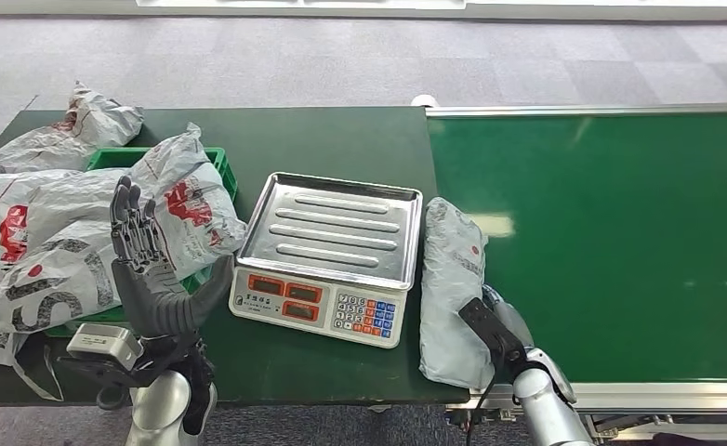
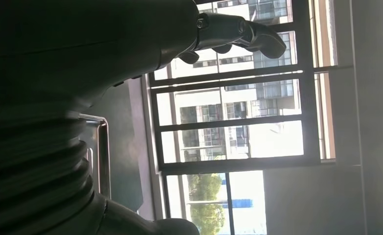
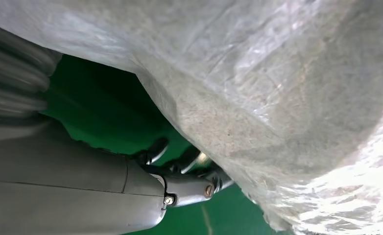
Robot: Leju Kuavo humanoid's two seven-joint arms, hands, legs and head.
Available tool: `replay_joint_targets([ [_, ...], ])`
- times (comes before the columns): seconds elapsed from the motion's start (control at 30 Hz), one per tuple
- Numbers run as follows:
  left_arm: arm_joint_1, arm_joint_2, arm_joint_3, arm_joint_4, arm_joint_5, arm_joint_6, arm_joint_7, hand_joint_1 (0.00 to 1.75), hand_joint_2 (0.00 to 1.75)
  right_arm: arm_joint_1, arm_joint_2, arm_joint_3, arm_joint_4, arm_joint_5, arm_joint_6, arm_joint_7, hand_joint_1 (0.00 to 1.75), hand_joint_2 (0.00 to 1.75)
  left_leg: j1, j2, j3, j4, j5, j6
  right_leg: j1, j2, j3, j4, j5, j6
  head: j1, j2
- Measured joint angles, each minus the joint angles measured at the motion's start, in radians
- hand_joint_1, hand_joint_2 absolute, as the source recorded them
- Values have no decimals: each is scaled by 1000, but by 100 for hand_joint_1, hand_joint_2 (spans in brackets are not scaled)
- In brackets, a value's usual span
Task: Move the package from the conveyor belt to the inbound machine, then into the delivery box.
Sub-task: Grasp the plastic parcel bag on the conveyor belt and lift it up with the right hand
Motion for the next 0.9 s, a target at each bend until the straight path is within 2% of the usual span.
replay_joint_targets([
  [0.4,1,0,1,0,-7,-8,-1,0,175,-18,0,11,14,4,-31,17,175,175,0,-1,0,0,0,0,0,0,0,0,0,0,0,0],
  [0.57,5,0,6,-4,-10,-7,-2,0,175,-11,4,23,-5,18,-113,4,175,175,0,-1,0,0,0,0,0,-1,0,0,0,0,0,0],
  [0.67,19,0,15,-21,-16,-5,-2,0,175,44,33,38,-156,-9,-160,-11,175,175,0,-1,-1,0,0,0,0,-1,0,0,0,0,0,0],
  [0.8,35,0,28,-43,-25,1,1,0,175,131,90,84,-477,-44,-249,28,175,175,0,-3,-1,0,0,0,0,-3,0,1,-2,-2,0,0],
  [0.9,38,0,30,-51,-27,6,4,0,175,169,116,116,-655,-51,-314,39,175,175,0,-4,-1,0,0,0,-1,-4,0,1,-2,-1,0,0],
])
